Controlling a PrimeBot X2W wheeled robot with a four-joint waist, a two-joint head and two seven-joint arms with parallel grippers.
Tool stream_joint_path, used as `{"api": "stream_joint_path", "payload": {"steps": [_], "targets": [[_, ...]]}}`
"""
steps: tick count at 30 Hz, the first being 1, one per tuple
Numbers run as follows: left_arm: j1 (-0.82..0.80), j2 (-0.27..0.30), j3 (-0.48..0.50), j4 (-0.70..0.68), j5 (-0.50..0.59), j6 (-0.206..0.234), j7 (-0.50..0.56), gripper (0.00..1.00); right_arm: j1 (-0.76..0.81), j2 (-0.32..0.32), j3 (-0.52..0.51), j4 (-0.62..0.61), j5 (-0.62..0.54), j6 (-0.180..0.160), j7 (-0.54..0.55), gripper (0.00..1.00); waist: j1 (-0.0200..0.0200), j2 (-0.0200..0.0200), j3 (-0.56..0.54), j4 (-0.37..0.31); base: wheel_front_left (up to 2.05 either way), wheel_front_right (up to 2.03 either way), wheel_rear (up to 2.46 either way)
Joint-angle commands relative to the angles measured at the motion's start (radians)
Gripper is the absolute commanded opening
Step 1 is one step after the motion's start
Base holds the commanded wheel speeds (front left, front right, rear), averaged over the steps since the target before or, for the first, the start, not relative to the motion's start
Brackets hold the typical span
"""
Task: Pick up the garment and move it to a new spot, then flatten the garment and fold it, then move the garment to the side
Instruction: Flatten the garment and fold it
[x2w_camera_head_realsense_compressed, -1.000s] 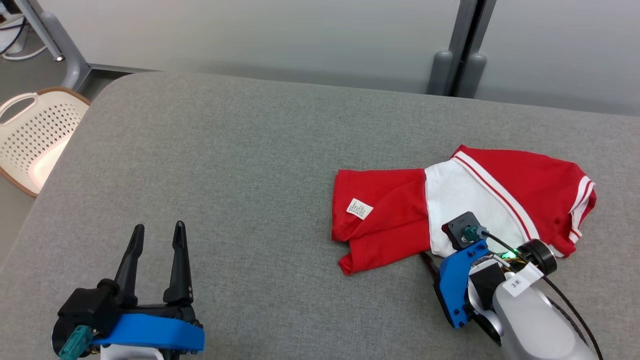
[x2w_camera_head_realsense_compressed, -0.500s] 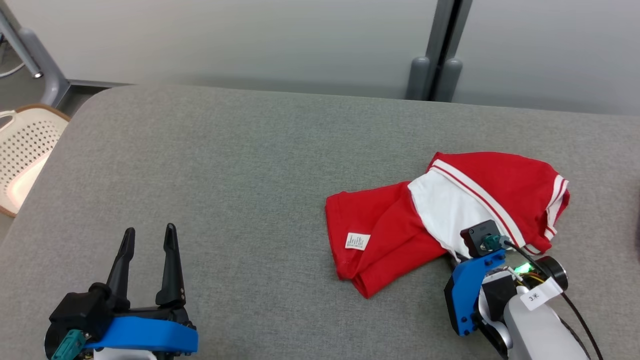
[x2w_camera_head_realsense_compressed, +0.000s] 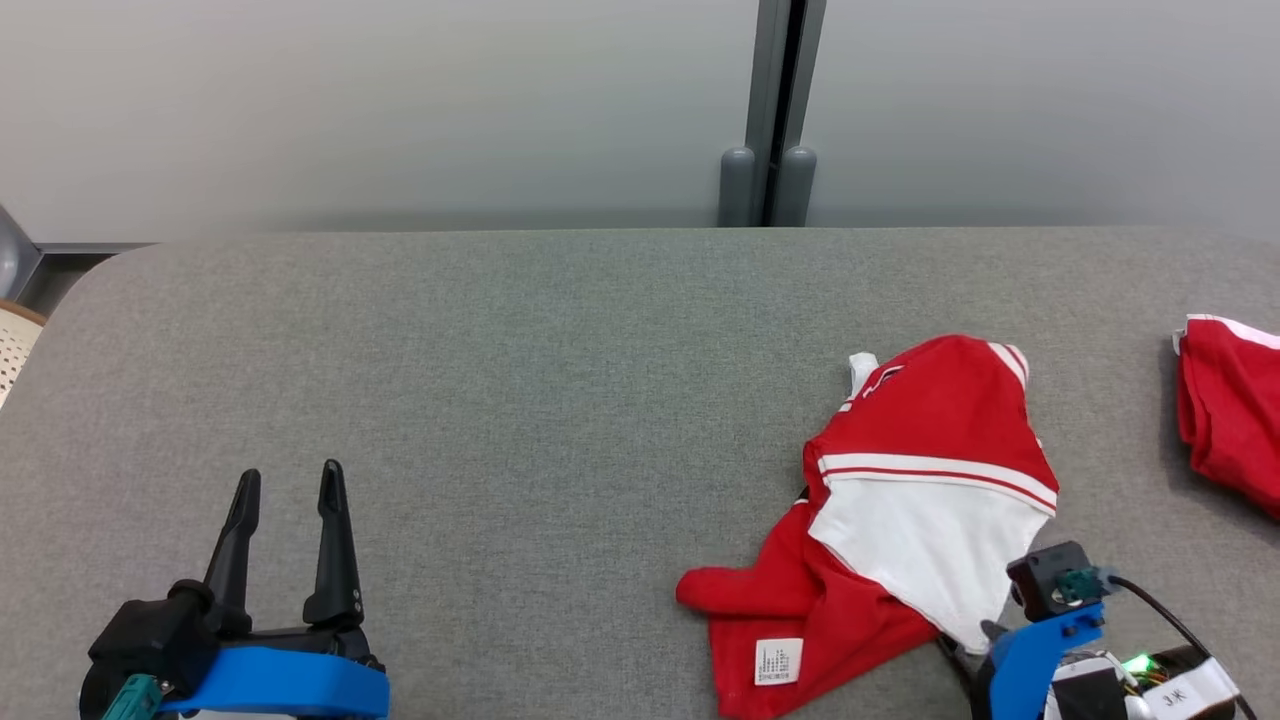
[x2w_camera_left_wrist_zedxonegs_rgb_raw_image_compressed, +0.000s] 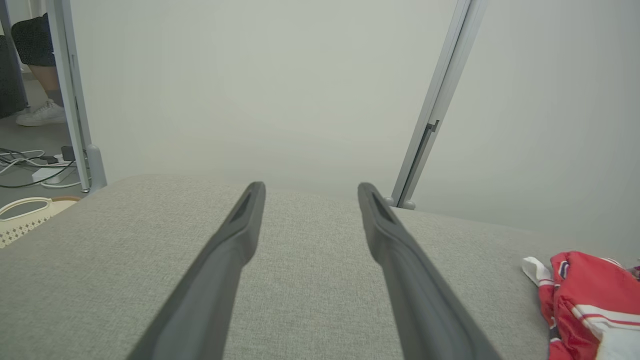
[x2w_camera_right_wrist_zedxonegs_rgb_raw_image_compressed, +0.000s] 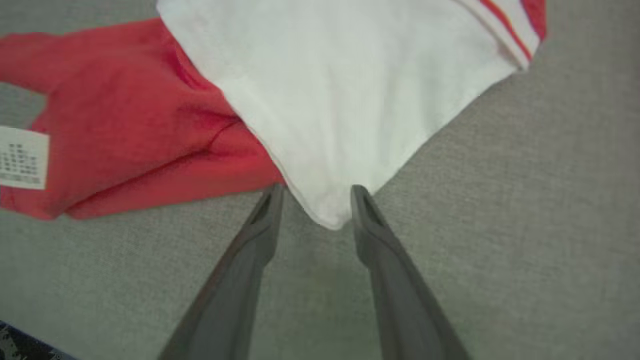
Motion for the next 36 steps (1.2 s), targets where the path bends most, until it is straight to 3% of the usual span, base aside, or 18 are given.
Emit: {"api": "stream_joint_path", "payload": {"steps": [1,7,12,16,20,36], "targets": [[0.008,0.005,0.003,-0.004,-0.002,0.007,0.001,1.00,0.025,0.014,-0.017,-0.037,0.008,0.000,0.010,1.00,0.0000,0.0000,-0.004,-0.004,0.00,0.00,0.00],[0.022,0.009,-0.002,-0.008,-0.004,0.009,0.003,1.00,0.095,0.070,-0.137,-0.238,-0.005,0.000,-0.029,1.00,0.0000,0.0000,-0.020,-0.010,0.00,0.00,0.00],[0.036,0.006,-0.011,-0.003,-0.008,0.012,0.009,1.00,0.088,0.109,-0.204,-0.319,-0.034,0.000,-0.258,1.00,0.0000,0.0000,-0.036,-0.006,0.00,0.00,0.00],[0.050,0.002,-0.021,0.003,-0.010,0.014,0.012,1.00,0.089,0.125,-0.241,-0.304,-0.049,0.000,-0.437,1.00,0.0000,0.0000,-0.046,-0.003,0.00,0.00,0.00],[0.063,0.003,-0.027,0.009,-0.013,0.015,0.012,1.00,0.095,0.128,-0.248,-0.271,-0.048,0.000,-0.542,1.00,0.0000,0.0000,-0.051,-0.002,0.00,0.00,0.00],[0.054,0.000,-0.051,0.021,-0.015,0.013,0.032,1.00,0.078,0.128,-0.221,-0.211,-0.025,0.000,-0.613,1.00,0.0000,0.0000,-0.061,-0.036,0.00,0.00,0.00]]}}
